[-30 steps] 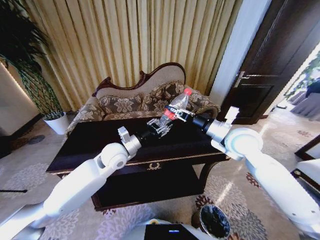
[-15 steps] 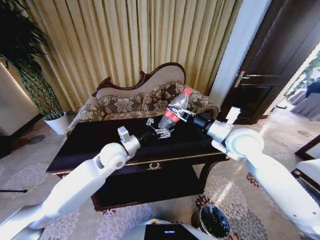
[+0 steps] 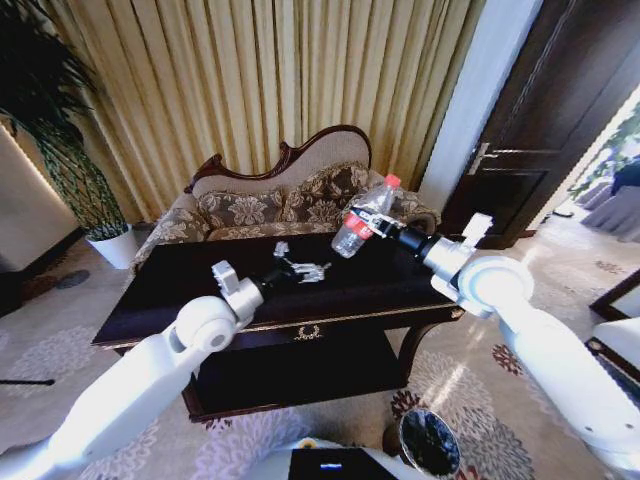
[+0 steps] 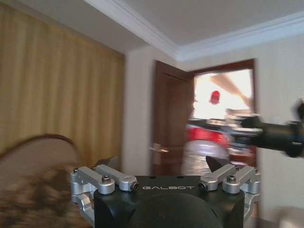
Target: Move to the front of the table and place the trash on the table into the trash bin.
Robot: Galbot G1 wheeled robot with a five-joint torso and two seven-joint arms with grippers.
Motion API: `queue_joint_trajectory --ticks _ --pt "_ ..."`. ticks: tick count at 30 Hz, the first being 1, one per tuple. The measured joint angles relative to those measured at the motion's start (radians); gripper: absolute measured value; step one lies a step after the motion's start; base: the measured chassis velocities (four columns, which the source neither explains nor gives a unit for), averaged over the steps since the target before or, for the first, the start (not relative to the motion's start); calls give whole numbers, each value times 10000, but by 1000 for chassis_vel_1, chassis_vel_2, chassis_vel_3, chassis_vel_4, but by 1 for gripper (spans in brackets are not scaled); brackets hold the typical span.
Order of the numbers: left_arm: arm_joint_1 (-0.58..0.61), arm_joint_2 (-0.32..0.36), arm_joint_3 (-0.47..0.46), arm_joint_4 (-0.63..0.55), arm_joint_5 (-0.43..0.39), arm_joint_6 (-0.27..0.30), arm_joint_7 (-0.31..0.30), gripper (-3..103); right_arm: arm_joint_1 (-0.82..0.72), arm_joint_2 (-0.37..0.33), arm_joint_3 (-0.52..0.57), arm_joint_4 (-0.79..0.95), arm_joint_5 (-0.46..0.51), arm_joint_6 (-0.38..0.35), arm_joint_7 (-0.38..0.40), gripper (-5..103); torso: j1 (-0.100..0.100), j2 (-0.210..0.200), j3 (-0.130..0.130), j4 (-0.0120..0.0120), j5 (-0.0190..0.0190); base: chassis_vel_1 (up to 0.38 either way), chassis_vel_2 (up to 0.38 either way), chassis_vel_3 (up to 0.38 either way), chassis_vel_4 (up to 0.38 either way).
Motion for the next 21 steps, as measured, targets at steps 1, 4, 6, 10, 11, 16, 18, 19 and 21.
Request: queue_joint_trajectory --ticks 1,4,6,10,11,16,18,19,21 --pt "0 0 0 0 0 0 0 100 0 0 0 0 0 0 0 25 0 0 0 0 0 0 0 0 0" --pt "298 67 -755 -157 28 -2 -767 100 -20 122 299 -99 -147 218 0 25 0 0 0 -3 1 0 0 0 0" --pt "557 138 -1301 -213 93 25 -998 100 -58 152 374 -161 -474 319 0 25 1 0 0 -4 -1 0 0 0 0" --pt "1445 332 -2999 -305 258 210 -1308 100 -249 64 413 -420 -1930 550 3 25 0 0 -1 -1 2 0 0 0 0" --pt "1621 342 -3266 -305 276 250 -1394 100 -279 44 415 -454 -2129 575 3 25 0 0 0 -1 0 0 0 0 0" --pt "3028 30 -5510 -95 505 980 -2919 100 -804 145 806 -807 -4154 707 5 25 1 0 0 0 -1 0 0 0 0" --pt "3187 -69 -5861 2 494 1105 -3189 100 -959 213 1015 -822 -4324 730 4 25 1 0 0 -1 3 0 0 0 0" --pt "3476 -240 -6539 256 515 1342 -3641 100 -1288 328 1437 -829 -4588 740 4 25 2 0 0 -1 -2 0 0 0 0" --pt "3742 -336 -7165 515 552 1475 -3800 100 -1569 418 1768 -856 -4792 753 5 25 2 0 -1 -3 -1 0 0 0 0"
